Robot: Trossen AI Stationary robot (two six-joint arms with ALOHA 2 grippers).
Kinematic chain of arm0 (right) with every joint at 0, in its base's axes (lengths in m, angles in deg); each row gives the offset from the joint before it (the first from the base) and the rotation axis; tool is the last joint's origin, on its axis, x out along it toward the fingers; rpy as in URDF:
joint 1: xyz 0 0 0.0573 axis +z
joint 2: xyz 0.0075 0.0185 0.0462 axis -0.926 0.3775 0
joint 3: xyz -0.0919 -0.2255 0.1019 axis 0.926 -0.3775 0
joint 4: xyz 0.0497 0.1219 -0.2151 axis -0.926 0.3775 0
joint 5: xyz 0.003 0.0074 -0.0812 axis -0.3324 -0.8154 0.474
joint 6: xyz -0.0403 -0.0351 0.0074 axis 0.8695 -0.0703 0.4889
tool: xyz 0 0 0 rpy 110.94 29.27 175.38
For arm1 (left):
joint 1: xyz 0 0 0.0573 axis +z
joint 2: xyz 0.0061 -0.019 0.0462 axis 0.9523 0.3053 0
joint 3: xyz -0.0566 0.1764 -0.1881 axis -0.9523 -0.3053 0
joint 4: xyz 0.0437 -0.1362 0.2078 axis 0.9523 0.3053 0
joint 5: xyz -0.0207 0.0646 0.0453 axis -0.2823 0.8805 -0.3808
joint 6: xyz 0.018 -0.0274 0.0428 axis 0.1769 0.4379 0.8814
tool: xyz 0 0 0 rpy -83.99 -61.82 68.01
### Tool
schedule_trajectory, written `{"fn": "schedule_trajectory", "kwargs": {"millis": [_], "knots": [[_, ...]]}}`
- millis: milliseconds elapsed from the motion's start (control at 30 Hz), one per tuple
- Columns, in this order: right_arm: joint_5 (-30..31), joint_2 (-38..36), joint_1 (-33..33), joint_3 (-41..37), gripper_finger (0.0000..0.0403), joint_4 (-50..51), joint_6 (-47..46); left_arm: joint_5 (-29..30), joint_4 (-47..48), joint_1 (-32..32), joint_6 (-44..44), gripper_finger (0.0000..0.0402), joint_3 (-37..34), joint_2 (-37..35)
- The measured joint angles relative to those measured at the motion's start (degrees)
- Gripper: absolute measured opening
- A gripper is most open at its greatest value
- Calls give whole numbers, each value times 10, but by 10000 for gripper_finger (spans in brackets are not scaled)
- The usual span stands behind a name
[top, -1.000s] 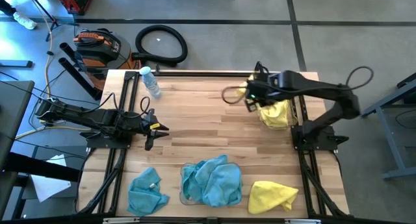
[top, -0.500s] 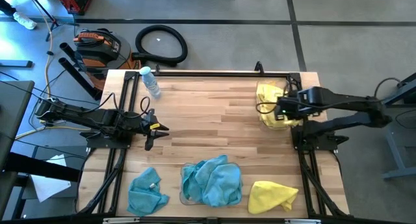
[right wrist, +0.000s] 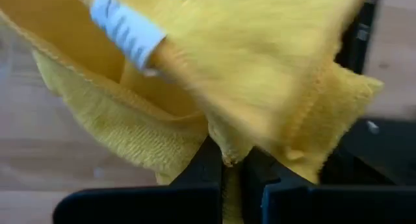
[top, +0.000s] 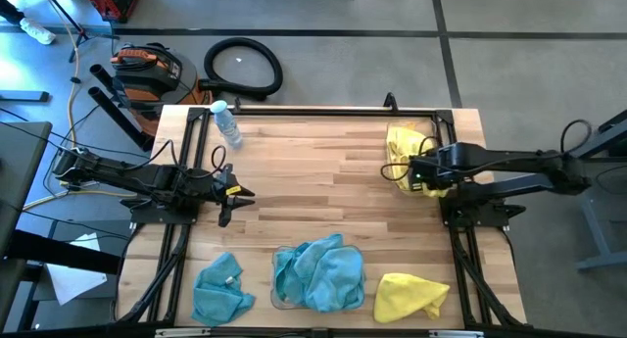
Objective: Sort microfiber towel by color & place in baskets
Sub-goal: Put the yellow microfiber towel into the top transparent bin
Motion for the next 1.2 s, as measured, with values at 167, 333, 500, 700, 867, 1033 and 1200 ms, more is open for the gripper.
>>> {"fn": "schedule_trajectory", "kwargs": {"millis": [167,333,500,700,867,1033,1200], "knots": [[2,23,-40,-22,6,-57,50,0,0,0,0,97,0,0],[-1,27,-73,-16,16,-94,84,0,0,0,0,97,0,0],[-31,27,-110,-34,16,-106,92,0,0,0,0,97,0,0],[-60,27,-147,-14,23,-105,122,0,0,0,0,97,0,0],[-39,27,-152,2,19,-122,130,1,0,0,6,97,0,0],[-49,45,-155,-24,11,-151,125,1,0,0,8,97,0,0],[-78,100,-165,-64,11,-182,131,1,0,0,9,97,0,0]]}}
